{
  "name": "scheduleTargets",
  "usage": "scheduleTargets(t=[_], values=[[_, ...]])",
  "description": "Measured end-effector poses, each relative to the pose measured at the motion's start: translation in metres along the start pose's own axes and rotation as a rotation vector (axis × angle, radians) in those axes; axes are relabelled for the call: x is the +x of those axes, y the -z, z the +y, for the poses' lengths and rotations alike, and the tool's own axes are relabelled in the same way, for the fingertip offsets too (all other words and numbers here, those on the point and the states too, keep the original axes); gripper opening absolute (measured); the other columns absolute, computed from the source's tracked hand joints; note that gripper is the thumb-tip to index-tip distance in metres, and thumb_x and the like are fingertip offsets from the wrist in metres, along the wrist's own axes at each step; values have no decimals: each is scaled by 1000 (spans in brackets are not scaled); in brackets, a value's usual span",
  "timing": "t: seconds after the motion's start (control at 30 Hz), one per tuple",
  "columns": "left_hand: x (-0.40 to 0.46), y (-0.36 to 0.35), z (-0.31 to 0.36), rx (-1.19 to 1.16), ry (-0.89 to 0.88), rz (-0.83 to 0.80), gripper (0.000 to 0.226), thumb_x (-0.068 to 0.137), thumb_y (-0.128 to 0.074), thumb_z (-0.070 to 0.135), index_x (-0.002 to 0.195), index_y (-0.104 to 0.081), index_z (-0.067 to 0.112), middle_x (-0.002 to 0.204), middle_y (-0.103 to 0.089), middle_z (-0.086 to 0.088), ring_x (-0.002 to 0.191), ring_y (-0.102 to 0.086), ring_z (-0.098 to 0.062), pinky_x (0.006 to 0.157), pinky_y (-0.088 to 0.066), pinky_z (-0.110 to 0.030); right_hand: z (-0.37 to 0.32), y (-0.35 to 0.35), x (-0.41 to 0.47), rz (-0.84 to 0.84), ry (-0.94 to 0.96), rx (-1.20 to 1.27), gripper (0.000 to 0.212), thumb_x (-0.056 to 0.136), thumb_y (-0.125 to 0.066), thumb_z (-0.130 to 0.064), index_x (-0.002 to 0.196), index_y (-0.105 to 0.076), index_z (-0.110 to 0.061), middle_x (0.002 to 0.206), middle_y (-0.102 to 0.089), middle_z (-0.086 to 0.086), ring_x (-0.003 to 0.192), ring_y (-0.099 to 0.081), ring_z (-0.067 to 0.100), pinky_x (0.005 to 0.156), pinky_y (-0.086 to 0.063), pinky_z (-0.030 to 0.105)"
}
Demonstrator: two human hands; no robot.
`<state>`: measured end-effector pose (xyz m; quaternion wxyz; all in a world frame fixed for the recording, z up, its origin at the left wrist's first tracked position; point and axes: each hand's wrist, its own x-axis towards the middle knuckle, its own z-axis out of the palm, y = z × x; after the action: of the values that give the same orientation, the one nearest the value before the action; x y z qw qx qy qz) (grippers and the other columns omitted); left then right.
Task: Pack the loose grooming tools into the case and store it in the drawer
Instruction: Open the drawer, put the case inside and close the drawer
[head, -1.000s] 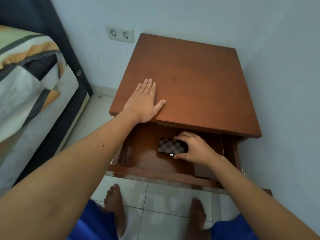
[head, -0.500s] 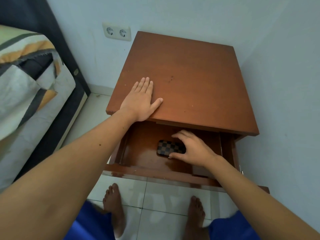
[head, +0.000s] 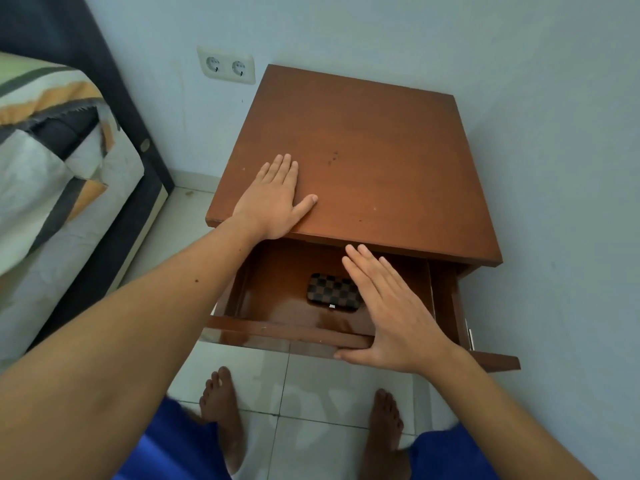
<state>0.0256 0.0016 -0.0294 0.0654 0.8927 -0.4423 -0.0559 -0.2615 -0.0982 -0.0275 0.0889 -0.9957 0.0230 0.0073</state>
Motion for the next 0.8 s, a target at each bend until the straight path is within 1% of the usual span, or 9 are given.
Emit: scheduleTargets(t=[0.1,0.27,0.4,0.5,0.6,0.7,0.8], values=[[0,-1,0,4,2,-2,86,108,-17,67,170,-3,8,179,1,-12,166,4,-25,135,1,-40,5,4,9,2,-49,-44,138,71,-59,-92,167,-4,-10,177,6,4,163,13,19,133,-7,46],[2,-1,-1,3,3,-12,87,107,-15,69,170,-1,10,179,3,-10,166,6,-23,134,2,-39,21,12,30,4,-106,-94,143,68,-53,-98,167,2,-11,176,14,4,161,18,17,133,2,43],[3,-3,-1,10,8,-15,88,106,-14,70,171,-1,11,179,4,-9,166,5,-22,134,2,-39,36,14,51,6,-189,-121,150,62,-50,-103,166,6,-10,176,15,5,162,16,20,133,-1,46],[4,-3,-2,8,5,-14,89,106,-13,71,171,-1,12,179,4,-8,166,6,-22,134,2,-39,46,15,62,14,-240,-117,152,61,-45,-105,166,9,-10,175,18,6,162,17,21,133,0,46],[4,-3,-3,5,6,-17,89,105,-13,71,171,1,13,179,5,-8,166,7,-22,135,2,-39,51,14,69,30,-261,-120,146,65,-43,-104,166,7,-11,175,16,5,162,14,20,133,-3,44],[4,-3,-2,-1,1,-13,88,107,-15,70,171,0,12,179,5,-8,166,7,-22,134,3,-38,54,8,73,103,-281,-127,135,71,-45,-98,168,-6,-12,176,2,3,163,3,18,133,-11,44],[4,-4,-3,-5,-7,-9,87,107,-16,68,170,-1,9,179,5,-10,166,8,-22,134,4,-38,56,0,75,155,-315,-135,122,78,-51,-89,167,-15,-13,176,-9,2,163,-6,17,132,-14,41]])
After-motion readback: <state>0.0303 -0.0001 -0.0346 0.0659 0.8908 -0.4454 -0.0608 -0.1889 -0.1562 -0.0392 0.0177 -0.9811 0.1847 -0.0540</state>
